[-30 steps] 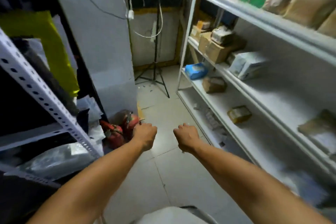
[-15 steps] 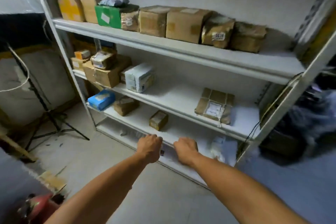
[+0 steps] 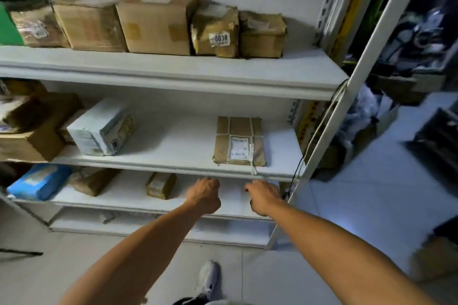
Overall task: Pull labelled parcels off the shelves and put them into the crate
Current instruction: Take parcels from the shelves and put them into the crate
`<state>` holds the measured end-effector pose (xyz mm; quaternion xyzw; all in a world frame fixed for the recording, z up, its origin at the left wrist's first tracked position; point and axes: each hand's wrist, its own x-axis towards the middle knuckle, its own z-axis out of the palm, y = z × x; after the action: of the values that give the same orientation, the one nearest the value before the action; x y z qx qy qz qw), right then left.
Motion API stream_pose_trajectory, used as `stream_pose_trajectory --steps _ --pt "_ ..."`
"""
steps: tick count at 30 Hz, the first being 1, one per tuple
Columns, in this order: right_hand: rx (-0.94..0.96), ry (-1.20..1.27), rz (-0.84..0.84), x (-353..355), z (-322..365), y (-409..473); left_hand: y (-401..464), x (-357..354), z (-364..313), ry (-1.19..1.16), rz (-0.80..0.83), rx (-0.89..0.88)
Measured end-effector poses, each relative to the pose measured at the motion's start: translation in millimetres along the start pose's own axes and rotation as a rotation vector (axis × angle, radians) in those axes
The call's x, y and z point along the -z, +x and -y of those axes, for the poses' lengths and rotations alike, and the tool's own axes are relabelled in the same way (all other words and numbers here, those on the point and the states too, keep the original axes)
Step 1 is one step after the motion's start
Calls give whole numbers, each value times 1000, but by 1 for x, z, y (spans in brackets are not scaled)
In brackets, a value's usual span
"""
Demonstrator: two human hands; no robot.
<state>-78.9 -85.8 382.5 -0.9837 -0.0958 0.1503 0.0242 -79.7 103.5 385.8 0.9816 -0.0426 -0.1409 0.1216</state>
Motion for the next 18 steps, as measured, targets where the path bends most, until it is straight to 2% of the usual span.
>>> stream_pose_trajectory --steps 9,12,15,18 --pt "-423 370 22 26 -25 115 126 26 30 -350 62 15" --pt "-568 535 79 29 -32 147 158 31 34 -514 76 56" --pt "-614 636 150 28 -36 163 186 30 37 -683 125 118" --pt "-694 640 109 28 -40 171 200 30 38 -717 171 125"
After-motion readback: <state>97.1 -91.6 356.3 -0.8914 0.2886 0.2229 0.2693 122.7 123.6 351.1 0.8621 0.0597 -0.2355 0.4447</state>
